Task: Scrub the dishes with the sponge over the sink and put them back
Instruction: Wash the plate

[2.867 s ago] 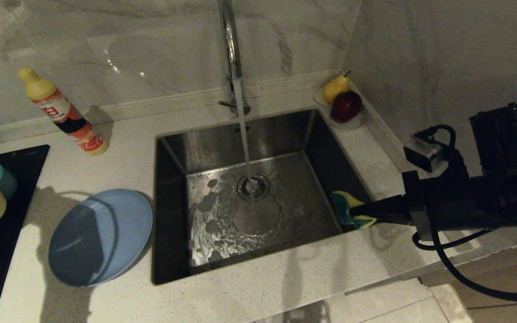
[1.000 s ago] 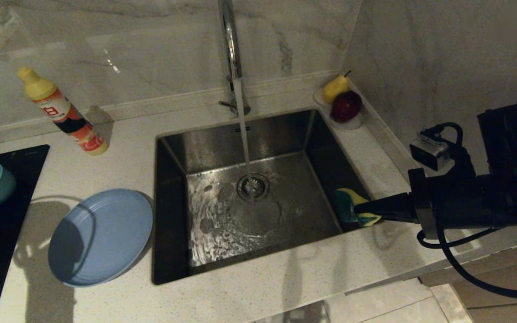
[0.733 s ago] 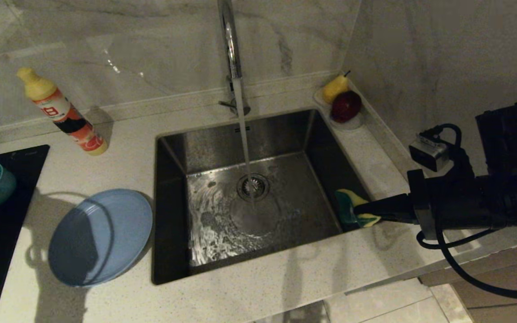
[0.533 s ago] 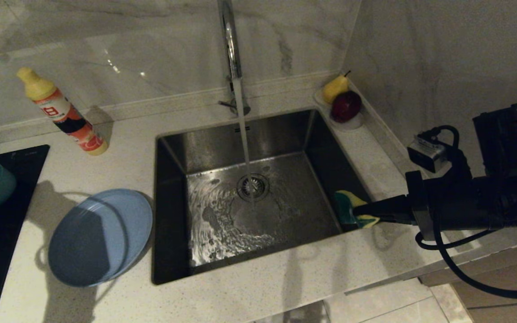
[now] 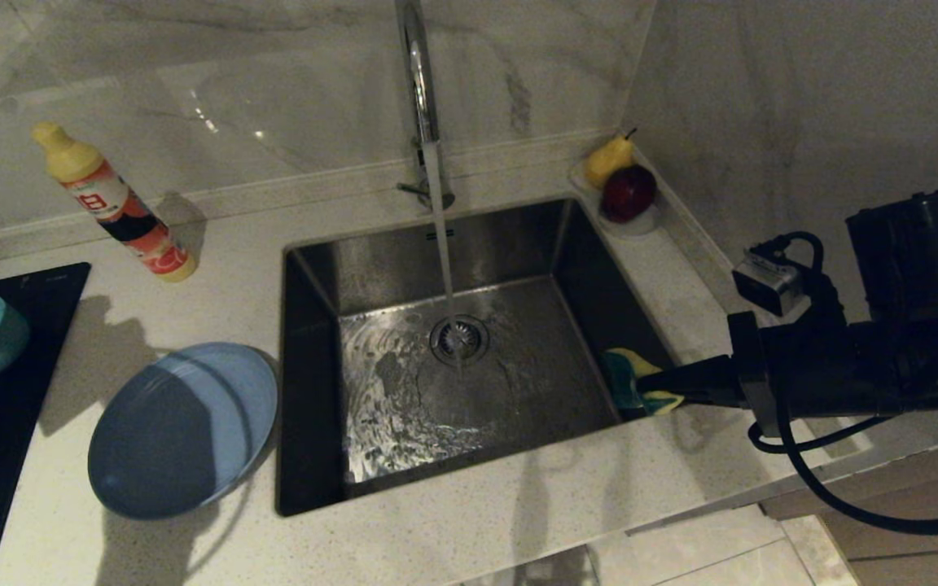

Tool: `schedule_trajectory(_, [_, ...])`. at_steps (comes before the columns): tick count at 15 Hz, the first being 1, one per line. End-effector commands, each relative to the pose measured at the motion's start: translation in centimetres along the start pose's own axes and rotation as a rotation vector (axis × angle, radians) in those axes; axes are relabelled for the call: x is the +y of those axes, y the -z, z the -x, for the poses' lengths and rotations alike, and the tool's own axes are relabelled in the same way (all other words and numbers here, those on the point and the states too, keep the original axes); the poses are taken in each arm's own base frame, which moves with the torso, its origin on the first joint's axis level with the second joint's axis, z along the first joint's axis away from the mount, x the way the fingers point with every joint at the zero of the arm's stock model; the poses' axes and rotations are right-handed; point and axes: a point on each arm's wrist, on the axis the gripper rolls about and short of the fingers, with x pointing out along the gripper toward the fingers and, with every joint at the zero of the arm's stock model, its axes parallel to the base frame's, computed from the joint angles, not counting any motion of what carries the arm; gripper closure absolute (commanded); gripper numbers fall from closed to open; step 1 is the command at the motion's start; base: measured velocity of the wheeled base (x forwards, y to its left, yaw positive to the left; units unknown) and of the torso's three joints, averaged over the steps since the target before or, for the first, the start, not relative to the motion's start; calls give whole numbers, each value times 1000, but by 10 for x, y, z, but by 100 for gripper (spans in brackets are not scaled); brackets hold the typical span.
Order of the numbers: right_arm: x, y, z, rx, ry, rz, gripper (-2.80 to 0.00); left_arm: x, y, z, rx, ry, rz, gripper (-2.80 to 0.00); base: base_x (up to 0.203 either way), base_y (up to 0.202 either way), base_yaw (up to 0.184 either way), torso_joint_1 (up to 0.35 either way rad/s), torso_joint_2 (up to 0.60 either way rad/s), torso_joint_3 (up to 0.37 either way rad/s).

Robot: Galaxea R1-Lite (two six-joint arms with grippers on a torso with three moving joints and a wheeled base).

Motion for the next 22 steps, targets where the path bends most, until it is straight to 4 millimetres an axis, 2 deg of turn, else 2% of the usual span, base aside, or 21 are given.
schedule_trajectory(1, [0, 1, 0, 4, 0, -6, 0, -5, 10, -22, 108, -20, -77, 0, 0, 0, 0, 0, 0, 0])
schedule_trajectory(3, [-2, 1, -2, 9, 6, -12, 0, -3, 18, -51, 212, -79, -125, 0, 0, 0, 0, 0, 0, 0])
schedule_trajectory(5, [-3, 2, -2, 10, 7, -11, 0, -3, 23, -66, 269, -76, -156, 0, 0, 0, 0, 0, 0, 0])
schedule_trajectory(6, [-3, 1, -2, 8, 9, -12, 0, -5, 25, -71, 285, -72, -165, -280, 0, 0, 0, 0, 0, 0])
schedule_trajectory(9, [-3, 1, -2, 8, 9, -9, 0, -4, 22, -79, 282, -69, -173, -280, 0, 0, 0, 0, 0, 0])
schedule_trajectory(14, [-6, 0, -6, 16, 11, -14, 0, 6, 31, -100, 296, -84, -187, -280, 0, 0, 0, 0, 0, 0])
schedule_trajectory(17, [-10, 1, -9, 25, 19, -21, 0, 3, 37, -112, 292, -97, -217, -280, 0, 0, 0, 0, 0, 0])
schedule_trajectory(22, [-10, 2, -9, 25, 21, -19, 0, -6, 43, -117, 314, -79, -237, -280, 0, 0, 0, 0, 0, 0])
